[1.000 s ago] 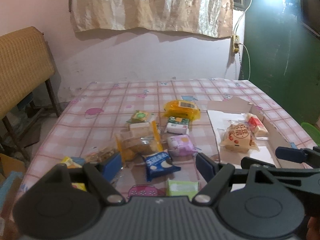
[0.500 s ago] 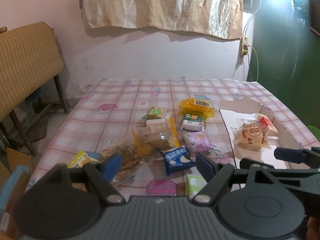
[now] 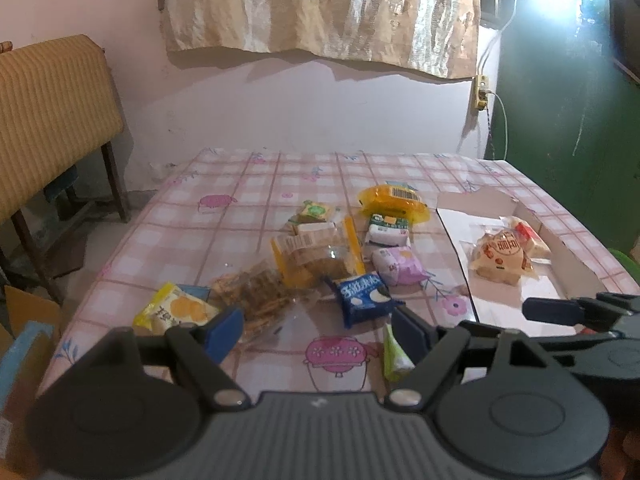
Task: Organize snacks
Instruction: 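Withdraw both open tools from the box back toward the snack pile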
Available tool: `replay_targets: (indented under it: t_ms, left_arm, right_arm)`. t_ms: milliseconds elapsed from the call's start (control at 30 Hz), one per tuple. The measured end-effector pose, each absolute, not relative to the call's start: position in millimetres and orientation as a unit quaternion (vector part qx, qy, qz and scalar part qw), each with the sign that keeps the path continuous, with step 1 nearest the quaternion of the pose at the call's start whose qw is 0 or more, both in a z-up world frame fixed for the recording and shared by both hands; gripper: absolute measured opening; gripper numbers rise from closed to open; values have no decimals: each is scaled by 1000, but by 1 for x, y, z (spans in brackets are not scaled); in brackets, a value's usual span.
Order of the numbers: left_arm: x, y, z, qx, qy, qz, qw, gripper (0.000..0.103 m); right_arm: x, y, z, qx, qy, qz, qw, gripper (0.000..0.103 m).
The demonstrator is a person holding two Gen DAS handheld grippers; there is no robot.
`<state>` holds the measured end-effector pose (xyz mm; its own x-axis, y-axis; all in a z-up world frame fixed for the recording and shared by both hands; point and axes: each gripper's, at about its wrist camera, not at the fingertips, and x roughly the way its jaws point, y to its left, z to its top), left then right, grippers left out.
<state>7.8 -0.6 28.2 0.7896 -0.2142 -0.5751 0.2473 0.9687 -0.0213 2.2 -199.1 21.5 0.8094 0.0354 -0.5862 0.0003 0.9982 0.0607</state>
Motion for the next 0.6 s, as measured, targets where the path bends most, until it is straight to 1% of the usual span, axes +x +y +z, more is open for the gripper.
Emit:
replay_targets:
  t_ms: [167,433,600]
  left_arm:
    - [3,10,16,16,301,-136,944,81]
    - [8,14,-10,25,326,-136,935,86]
    - [13,22,-22,22,331,-120,936,87]
  right_arm:
    - [2,-195,13,27,317,23,948,88]
    - [-1,-194,0,22,326,33,945,91]
    - [-1,-199,-3,29,331,30,943,91]
